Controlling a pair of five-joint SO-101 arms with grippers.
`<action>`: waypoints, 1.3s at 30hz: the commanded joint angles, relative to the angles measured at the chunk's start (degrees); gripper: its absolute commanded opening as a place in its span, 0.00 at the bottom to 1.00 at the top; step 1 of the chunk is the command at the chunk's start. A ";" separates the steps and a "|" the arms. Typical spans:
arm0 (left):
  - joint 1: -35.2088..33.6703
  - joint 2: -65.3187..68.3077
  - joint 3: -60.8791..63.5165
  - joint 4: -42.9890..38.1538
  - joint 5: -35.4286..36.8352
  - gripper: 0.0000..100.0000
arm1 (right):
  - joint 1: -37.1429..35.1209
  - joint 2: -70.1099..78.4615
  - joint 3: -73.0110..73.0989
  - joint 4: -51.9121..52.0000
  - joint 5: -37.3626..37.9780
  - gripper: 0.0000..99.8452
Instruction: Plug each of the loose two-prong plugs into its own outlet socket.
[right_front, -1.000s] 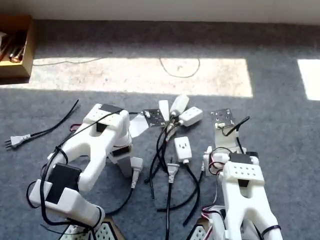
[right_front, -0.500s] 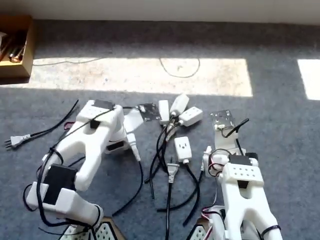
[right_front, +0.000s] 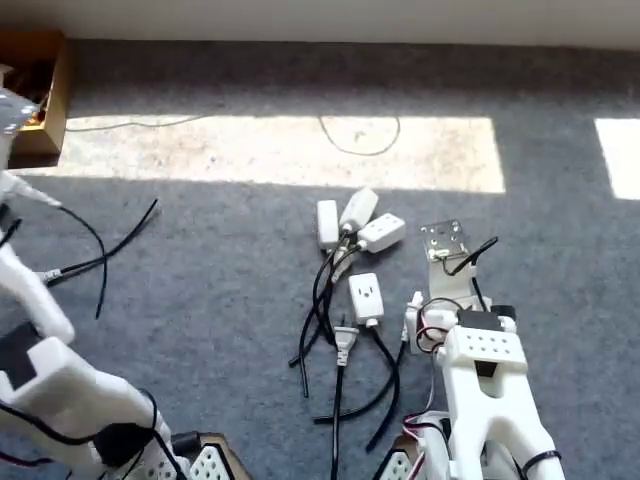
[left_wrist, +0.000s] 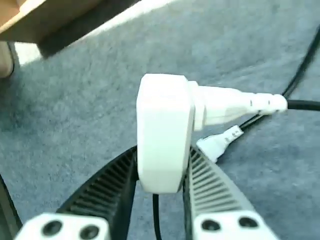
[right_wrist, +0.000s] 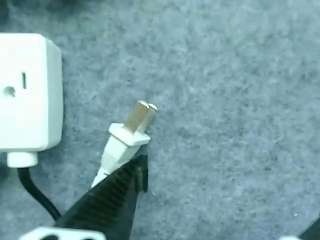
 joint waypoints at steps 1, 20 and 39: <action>-8.40 10.33 -15.43 1.76 -1.14 0.00 | -0.04 -1.54 0.13 -0.66 0.62 0.50; -17.01 50.15 -66.42 17.76 -1.05 0.24 | -0.40 -1.54 0.40 -0.66 0.44 0.50; -3.82 41.27 -76.88 24.35 24.97 0.30 | 21.49 -2.07 -9.36 5.58 -6.42 0.50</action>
